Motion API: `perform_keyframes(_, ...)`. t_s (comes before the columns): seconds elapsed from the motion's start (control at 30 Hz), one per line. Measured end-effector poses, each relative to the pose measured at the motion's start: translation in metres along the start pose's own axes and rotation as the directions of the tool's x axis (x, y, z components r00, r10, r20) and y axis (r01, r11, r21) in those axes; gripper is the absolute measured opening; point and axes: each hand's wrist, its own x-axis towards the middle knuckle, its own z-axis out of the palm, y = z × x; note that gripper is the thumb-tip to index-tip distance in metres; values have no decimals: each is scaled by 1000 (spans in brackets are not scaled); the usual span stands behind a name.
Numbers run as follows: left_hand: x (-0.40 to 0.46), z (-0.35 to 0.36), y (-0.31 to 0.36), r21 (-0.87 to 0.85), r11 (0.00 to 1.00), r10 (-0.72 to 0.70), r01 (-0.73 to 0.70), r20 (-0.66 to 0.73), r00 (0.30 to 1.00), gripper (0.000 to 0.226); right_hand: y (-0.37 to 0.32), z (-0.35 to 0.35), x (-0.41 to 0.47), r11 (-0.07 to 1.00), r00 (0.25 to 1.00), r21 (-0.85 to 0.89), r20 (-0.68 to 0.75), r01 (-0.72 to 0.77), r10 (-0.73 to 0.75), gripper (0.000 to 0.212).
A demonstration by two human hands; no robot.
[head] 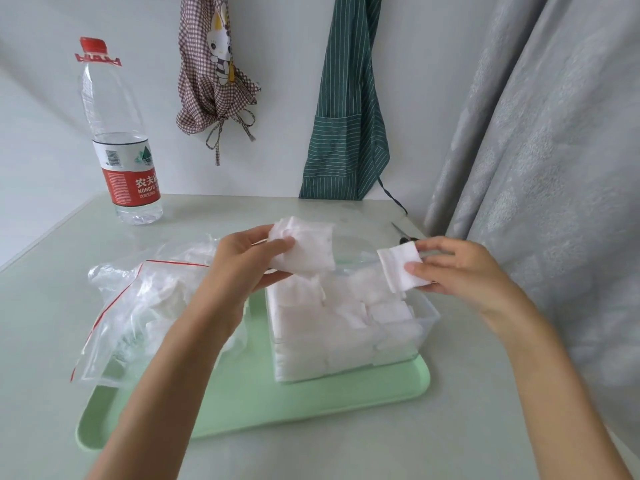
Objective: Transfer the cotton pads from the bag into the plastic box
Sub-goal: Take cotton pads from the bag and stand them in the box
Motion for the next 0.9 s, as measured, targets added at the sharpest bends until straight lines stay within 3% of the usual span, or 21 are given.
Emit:
perform_keyframes(0.07,1,-2,0,-10,1000,5,-5,-8,1000,14,10,-1,1,980,994,-185,65,-75,89,24)
perform_keyframes(0.2,1,-1,-2,-21,1000,3,-3,-10,1000,14,13,8,2,897,996,-441,81,-5,46,29)
perform_keyframes(0.33,2,0,-3,-15,1000,-1,1,-5,1000,15,0,16,0,585,970,-791,242,180,28,23)
perform_keyframes(0.43,2,0,-3,-10,1000,-12,12,-2,1000,19,-15,14,2,341,962,-903,274,263,-16,17)
perform_keyframes(0.5,3,-1,-4,11,1000,-21,21,6,1000,19,-25,11,7,257,952,-918,301,303,-48,15)
perform_keyframes(0.77,-1,3,-7,44,997,-64,60,82,995,13,-16,25,20,234,909,-890,413,393,45,24)
perform_keyframes(0.9,0,2,-6,49,996,-81,77,71,994,14,-26,18,17,395,957,-877,288,273,-20,19)
